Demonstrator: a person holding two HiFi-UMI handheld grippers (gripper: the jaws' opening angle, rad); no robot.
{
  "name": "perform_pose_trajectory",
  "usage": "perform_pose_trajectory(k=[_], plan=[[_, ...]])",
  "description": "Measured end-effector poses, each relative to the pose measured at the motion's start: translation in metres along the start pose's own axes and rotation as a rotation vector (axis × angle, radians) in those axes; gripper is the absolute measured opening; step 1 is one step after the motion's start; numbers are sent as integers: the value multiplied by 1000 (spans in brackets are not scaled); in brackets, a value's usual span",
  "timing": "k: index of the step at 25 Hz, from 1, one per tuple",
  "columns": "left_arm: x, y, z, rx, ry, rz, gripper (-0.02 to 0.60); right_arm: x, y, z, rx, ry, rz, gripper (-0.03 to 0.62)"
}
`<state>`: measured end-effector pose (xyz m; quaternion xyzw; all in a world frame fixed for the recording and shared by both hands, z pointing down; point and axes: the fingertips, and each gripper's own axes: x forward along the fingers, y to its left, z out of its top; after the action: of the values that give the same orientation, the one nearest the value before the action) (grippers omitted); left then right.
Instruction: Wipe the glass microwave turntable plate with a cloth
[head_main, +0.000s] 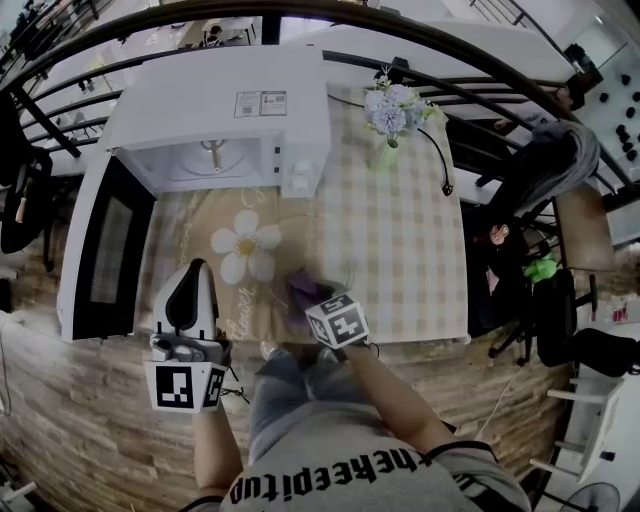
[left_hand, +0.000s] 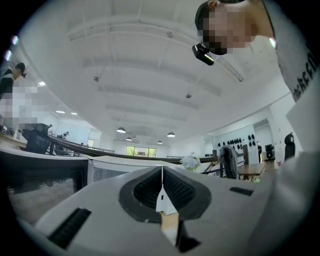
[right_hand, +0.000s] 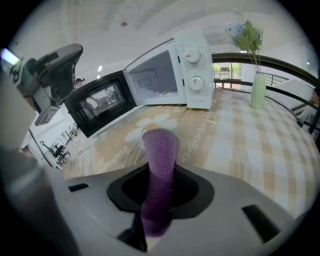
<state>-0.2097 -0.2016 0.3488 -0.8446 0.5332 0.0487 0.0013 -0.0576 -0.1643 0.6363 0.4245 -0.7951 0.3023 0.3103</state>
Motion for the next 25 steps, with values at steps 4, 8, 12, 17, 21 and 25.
perform_pose_trajectory(k=[4, 8, 12, 17, 21, 25], plan=[[8, -13, 1, -3, 0, -29, 11, -13, -20, -7, 31, -7, -32, 107], [14, -24, 1, -3, 0, -50, 11, -23, -37, -14, 58, -11, -61, 107], [20, -34, 1, -3, -2, -69, 11, -34, -59, -21, 86, -12, -100, 107], [25, -43, 1, -6, -6, -88, 11, -48, -85, -29, 129, -19, -142, 107], [27, -46, 2, -5, -9, -91, 11, -55, -95, -33, 180, -25, -134, 109], [28, -46, 2, -2, -9, -87, 11, -59, -99, -35, 192, -27, -136, 109]])
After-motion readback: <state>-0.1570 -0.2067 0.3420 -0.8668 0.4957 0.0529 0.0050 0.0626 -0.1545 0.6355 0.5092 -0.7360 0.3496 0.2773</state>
